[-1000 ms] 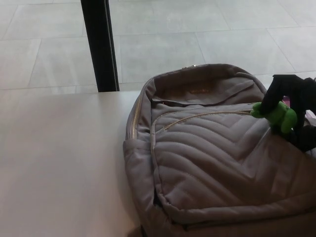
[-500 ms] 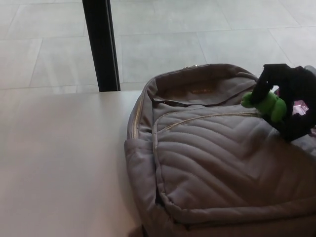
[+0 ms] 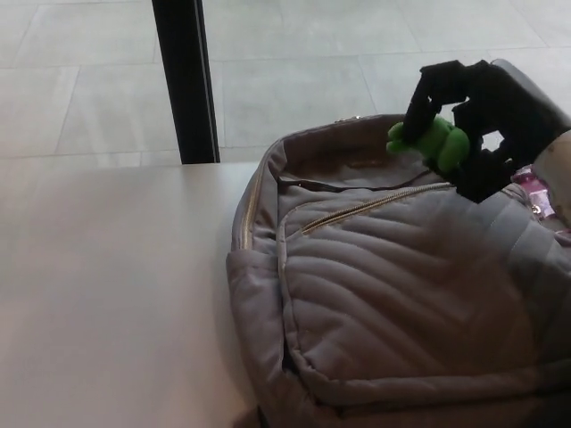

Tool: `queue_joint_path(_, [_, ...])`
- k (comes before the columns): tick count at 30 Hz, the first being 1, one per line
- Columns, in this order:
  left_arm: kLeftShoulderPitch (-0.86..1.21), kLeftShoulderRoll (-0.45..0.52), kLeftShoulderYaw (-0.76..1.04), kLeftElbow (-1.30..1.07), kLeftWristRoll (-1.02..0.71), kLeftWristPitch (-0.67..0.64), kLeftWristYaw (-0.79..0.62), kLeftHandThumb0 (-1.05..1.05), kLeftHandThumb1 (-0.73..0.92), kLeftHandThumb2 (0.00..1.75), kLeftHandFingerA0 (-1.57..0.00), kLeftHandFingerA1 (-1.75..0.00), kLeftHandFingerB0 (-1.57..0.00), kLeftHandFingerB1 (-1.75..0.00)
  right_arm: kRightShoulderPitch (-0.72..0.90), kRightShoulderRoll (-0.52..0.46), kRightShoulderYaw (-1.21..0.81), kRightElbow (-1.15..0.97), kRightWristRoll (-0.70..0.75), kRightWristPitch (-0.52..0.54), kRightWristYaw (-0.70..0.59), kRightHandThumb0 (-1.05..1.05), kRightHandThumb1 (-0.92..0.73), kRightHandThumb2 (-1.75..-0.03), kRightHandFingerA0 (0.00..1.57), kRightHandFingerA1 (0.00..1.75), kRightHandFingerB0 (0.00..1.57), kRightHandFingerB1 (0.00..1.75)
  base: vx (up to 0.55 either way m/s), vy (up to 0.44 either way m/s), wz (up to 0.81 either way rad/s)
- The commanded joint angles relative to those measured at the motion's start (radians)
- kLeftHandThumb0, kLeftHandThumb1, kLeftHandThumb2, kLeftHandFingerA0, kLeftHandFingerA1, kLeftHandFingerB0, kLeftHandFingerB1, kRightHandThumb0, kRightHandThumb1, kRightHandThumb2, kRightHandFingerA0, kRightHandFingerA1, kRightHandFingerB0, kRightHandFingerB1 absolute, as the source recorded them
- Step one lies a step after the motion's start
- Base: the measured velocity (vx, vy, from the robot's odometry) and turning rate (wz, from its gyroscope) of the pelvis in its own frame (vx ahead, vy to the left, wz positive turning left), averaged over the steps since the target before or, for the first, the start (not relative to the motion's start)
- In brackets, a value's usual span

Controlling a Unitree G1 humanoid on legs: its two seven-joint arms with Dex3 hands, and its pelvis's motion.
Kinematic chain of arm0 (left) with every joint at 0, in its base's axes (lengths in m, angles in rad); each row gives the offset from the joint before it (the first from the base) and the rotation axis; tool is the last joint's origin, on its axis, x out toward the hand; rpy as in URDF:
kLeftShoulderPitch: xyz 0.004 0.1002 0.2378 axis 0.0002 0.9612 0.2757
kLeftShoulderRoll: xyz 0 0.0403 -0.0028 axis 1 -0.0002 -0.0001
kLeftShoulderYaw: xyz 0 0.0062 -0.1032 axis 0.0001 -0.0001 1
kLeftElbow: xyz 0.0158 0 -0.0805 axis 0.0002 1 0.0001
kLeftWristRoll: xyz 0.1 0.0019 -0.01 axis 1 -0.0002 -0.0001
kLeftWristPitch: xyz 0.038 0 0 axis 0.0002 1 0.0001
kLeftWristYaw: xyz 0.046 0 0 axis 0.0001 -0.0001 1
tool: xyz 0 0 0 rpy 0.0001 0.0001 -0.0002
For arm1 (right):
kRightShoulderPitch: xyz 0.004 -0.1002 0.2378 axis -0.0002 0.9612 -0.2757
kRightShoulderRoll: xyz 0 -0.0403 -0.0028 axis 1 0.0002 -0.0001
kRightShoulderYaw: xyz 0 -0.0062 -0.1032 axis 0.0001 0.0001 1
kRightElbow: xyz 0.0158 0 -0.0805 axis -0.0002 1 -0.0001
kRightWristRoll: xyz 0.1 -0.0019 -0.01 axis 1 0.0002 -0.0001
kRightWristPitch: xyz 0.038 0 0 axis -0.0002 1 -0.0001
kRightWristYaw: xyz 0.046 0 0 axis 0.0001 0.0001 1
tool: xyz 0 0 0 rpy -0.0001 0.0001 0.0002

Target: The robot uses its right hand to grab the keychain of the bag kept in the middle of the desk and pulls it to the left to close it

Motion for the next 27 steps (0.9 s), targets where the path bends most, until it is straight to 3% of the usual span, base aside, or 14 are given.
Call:
queue_joint_path(1, [-0.013,-0.001,-0.013,-0.001,0.025,-0.018,0.026,-1.05,0.62,0.96,-0.84,-1.32,-0.75,-1.24,0.046,0.06,0.038,-0.011,-0.003,-0.042,-0.014,-0.13,-0.44,-1.32,0.94,1.75,0.85,1.66,0.0,0.0,0.0])
queue_joint_path(2, [-0.017,-0.002,-0.019,0.001,0.03,-0.023,0.029,-1.05,0.62,0.97,-0.85,-1.31,-0.76,-1.22,0.059,0.079,0.05,-0.016,-0.016,-0.019,-0.026,-0.16,-0.42,-1.38,0.97,1.7,0.88,1.55,0.0,0.0,0.0])
queue_joint_path(5, [-0.02,-0.007,-0.026,-0.008,0.03,-0.014,0.032,-1.05,0.62,0.99,-0.83,-1.3,-0.74,-1.22,0.094,0.121,0.08,-0.033,-0.035,0.012,-0.04,-0.16,-0.44,-1.43,0.94,1.75,0.84,1.61,0.0,0.0,0.0])
queue_joint_path(10, [-0.039,-0.016,-0.052,-0.002,0.046,-0.011,0.043,-1.05,0.63,0.98,-0.78,-1.3,-0.69,-1.21,0.161,0.244,0.156,-0.049,-0.08,0.082,-0.097,-0.19,-0.46,-1.28,0.89,1.75,0.79,1.62,0.0,0.0,0.0])
queue_joint_path(11, [-0.04,-0.019,-0.059,0.001,0.052,-0.017,0.048,-1.05,0.53,1.31,-0.78,-1.2,-0.76,-1.14,0.163,0.263,0.162,-0.035,-0.089,0.089,-0.118,-0.18,-0.46,-1.27,0.87,1.75,0.78,1.59,0.0,0.0,0.0])
queue_joint_path(12, [-0.037,-0.02,-0.06,-0.002,0.046,-0.015,0.039,-1.05,0.63,0.95,-0.8,-1.28,-0.69,-1.21,0.157,0.304,0.166,-0.007,-0.093,0.097,-0.154,-0.13,-0.39,-1.38,0.94,1.75,0.83,1.62,0.0,0.0,0.0])
queue_joint_path(17, [-0.028,-0.028,-0.095,0.002,0.08,-0.05,0.05,-1.05,0.68,0.92,-0.78,-1.27,-0.72,-1.17,0.135,0.368,0.152,0.07,-0.085,0.085,-0.21,-0.15,-0.41,-1.35,0.89,1.75,0.77,1.71,0.0,0.0,0.0])
queue_joint_path(18, [-0.036,-0.033,-0.103,0.01,0.088,-0.044,0.062,-1.05,0.65,0.89,-0.78,-1.28,-0.74,-1.17,0.111,0.395,0.153,0.092,-0.09,0.097,-0.233,-0.18,-0.5,-1.15,0.89,1.75,0.72,1.64,0.0,0.0,0.0])
queue_joint_path(20, [-0.043,-0.038,-0.111,0.014,0.087,-0.038,0.061,-1.05,0.64,0.9,-0.76,-1.3,-0.68,-1.21,0.077,0.422,0.152,0.128,-0.099,0.108,-0.261,-0.18,-0.53,-1.11,0.9,1.75,0.72,1.63,0.0,0.0,0.0])
queue_joint_path(23, [-0.058,-0.046,-0.11,0.027,0.074,-0.023,0.034,-1.05,0.62,0.9,-0.75,-1.29,-0.62,-1.17,0.032,0.461,0.139,0.174,-0.099,0.122,-0.3,-0.18,-0.58,-0.98,0.87,1.75,0.75,1.51,0.0,0.0,0.0])
queue_joint_path(24, [-0.065,-0.05,-0.128,0.035,0.096,-0.022,0.056,-1.05,0.64,0.89,-0.73,-1.28,-0.62,-1.18,-0.046,0.528,0.129,0.241,-0.086,0.146,-0.326,-0.22,-0.58,-0.92,0.91,1.57,0.81,1.13,0.0,0.0,0.0])
queue_joint_path(25, [-0.068,-0.051,-0.13,0.037,0.097,-0.022,0.057,-1.05,0.64,0.89,-0.73,-1.28,-0.62,-1.18,-0.049,0.529,0.125,0.25,-0.087,0.143,-0.329,-0.22,-0.58,-0.92,0.91,1.57,0.81,1.13,0.0,0.0,0.0])
queue_joint_path(26, [-0.069,-0.05,-0.142,0.042,0.111,-0.035,0.069,-1.05,0.64,0.85,-0.73,-1.26,-0.62,-1.17,-0.08,0.552,0.13,0.278,-0.097,0.154,-0.344,-0.24,-0.65,-0.88,0.86,1.47,0.8,0.97,0.0,0.0,0.0])
queue_joint_path(27, [-0.071,-0.048,-0.164,0.042,0.136,-0.03,0.101,-1.05,0.65,0.88,-0.74,-1.23,-0.64,-1.14,-0.105,0.575,0.129,0.302,-0.089,0.139,-0.342,-0.2,-0.54,-1.0,0.84,1.7,0.73,1.43,0.0,0.0,0.0])
